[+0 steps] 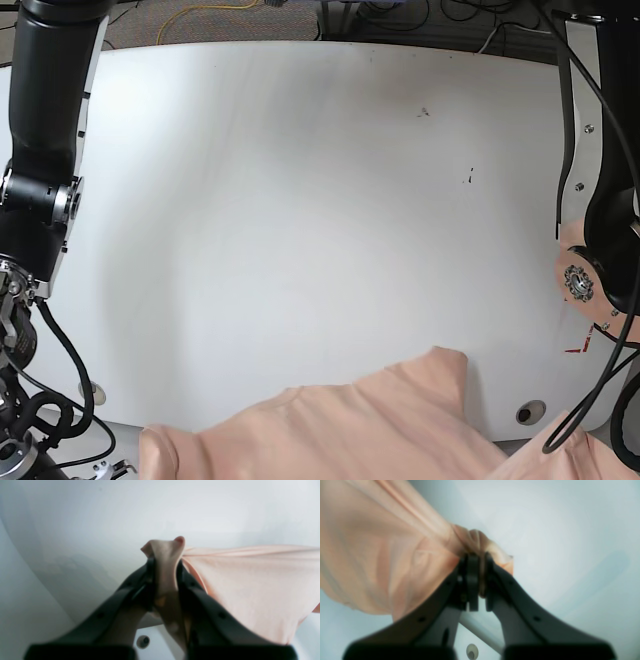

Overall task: Fold the T-shirt properly
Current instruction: 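Lift the peach shirt high with both grippers and shake it out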

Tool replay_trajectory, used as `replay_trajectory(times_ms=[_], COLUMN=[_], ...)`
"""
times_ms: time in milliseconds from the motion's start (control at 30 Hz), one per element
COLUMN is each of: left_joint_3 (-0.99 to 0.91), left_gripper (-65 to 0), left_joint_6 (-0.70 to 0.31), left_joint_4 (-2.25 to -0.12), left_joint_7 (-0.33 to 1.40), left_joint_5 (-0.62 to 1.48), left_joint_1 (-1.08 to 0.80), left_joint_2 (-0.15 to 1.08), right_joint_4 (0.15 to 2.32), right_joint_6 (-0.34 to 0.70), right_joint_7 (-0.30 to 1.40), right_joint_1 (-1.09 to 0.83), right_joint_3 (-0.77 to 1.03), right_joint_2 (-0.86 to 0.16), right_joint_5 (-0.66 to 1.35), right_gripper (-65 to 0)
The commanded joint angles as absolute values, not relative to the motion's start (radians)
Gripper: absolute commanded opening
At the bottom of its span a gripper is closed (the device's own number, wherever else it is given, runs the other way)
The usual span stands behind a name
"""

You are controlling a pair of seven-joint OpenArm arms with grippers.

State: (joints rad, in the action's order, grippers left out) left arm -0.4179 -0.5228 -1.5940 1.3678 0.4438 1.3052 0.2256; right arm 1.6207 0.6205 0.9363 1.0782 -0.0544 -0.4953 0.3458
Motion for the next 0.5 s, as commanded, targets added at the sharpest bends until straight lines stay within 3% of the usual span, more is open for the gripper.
replay_trajectory(times_ms=[0,300,467], left_joint_3=[-0.417,-0.521,-0.607], left_gripper=[-65.0,-65.0,-65.0], left_joint_6=[-0.518,-0.527,-0.553], left_joint_4=[-1.603,-1.603,-1.618], left_joint_7=[1.337,1.380,1.396], left_joint_5=[0.446,0.450,0.461], left_joint_1=[1.291,1.119,0.981], left_joint_2=[0.234,0.260,0.262], right_joint_4=[1.644,1.727,1.822], right_joint_6=[0.607,0.607,0.605], right_joint_7=[0.946,0.949,0.949], right_joint_1=[1.082,0.848,0.615], right_joint_3=[-0.035,0.041,0.108], right_joint_2=[-0.509,-0.512,-0.499], right_joint_5=[0.344,0.400,0.401], right_gripper=[-65.0,-65.0,-65.0])
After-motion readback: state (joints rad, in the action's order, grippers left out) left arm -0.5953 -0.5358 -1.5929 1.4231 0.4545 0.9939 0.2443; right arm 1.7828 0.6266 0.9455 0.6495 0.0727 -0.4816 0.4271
